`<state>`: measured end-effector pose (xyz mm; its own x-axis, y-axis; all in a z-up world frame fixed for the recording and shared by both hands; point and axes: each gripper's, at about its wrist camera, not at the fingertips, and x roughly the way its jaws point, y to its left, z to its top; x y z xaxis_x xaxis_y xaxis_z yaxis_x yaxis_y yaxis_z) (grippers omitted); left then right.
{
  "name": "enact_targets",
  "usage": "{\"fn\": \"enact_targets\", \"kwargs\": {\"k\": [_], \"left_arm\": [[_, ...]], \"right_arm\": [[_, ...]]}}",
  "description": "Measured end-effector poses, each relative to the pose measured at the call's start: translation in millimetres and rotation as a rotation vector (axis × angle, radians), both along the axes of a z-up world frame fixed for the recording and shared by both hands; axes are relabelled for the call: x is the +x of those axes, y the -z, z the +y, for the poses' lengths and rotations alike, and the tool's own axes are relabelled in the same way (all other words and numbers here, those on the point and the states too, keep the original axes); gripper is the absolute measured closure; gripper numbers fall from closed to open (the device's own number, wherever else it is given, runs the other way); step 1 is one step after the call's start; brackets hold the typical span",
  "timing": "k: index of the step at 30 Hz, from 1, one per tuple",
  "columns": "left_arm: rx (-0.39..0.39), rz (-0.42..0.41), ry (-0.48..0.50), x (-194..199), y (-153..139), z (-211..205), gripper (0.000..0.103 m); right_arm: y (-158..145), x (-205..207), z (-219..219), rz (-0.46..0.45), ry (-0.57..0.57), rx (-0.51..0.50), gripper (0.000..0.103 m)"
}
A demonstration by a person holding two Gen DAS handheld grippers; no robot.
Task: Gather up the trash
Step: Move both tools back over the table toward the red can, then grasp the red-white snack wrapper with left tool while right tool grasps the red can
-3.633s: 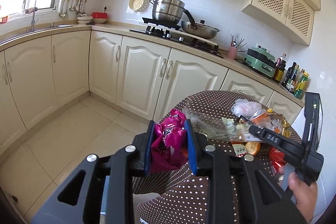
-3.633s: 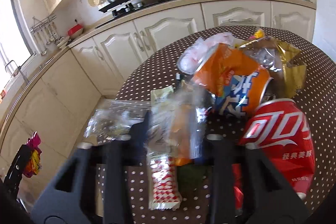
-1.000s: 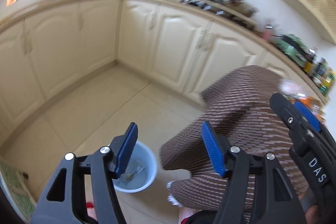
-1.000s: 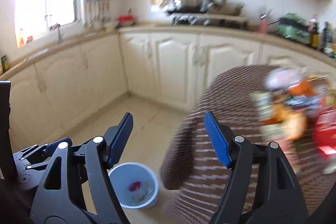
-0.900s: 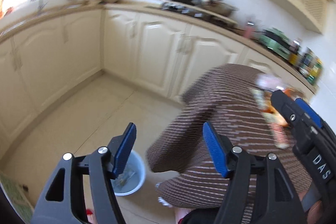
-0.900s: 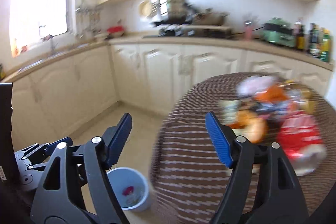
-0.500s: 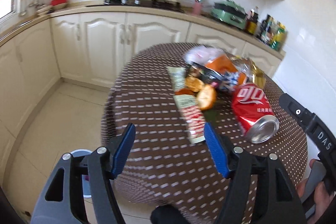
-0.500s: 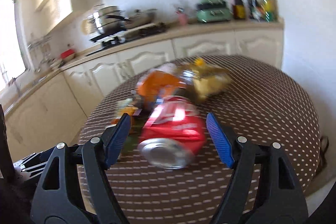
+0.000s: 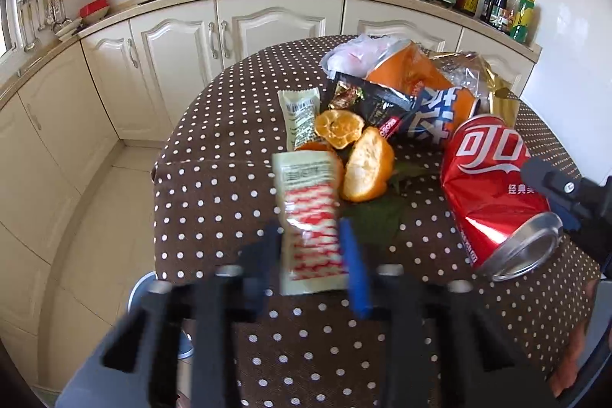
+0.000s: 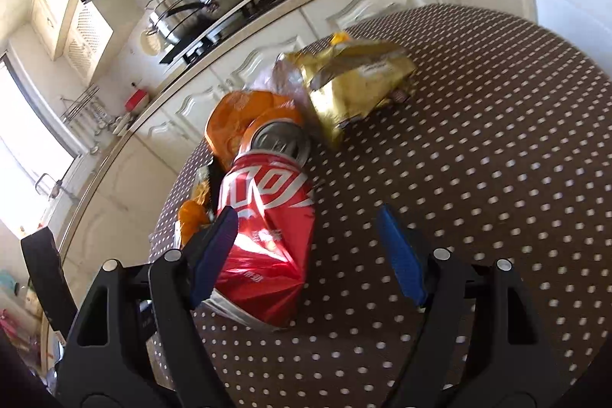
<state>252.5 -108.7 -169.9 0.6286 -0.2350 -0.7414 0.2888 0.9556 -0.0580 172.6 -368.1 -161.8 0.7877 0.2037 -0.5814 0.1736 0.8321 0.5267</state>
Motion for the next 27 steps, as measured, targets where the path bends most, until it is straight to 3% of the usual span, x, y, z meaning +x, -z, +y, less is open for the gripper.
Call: {"fn": "enact_targets", "kwargs": {"k": [4, 10, 14, 17, 18, 27], "left_arm": [[-0.049, -0.015, -0.01, -7, -3, 10, 0.083], [-0.17, -0.056, 0.037, -28, -22, 20, 0.083], [-0.173, -0.067, 0.094, -39, -26, 8, 0.083], [-0.166, -0.062, 0.124, -44, -23, -1, 0.083], [-0.163, -0.06, 0.128, -46, -22, -4, 0.084], [-0.157, -0.058, 0.109, -45, -19, 0, 0.084]], "right_arm": [[3, 5, 7, 0.017, -0.018, 0.015, 0.029], [1, 13, 20, 0.038, -0.047, -0.009, 0.029], [0, 17, 32, 0.046, -0.086, -0.014, 0.032], [1, 21, 37, 0.047, -0.109, 0.003, 0.043], [2, 23, 37, 0.054, -0.109, 0.002, 0.052], [-6, 4, 37, -0.019, -0.093, -0.015, 0.06]]}}
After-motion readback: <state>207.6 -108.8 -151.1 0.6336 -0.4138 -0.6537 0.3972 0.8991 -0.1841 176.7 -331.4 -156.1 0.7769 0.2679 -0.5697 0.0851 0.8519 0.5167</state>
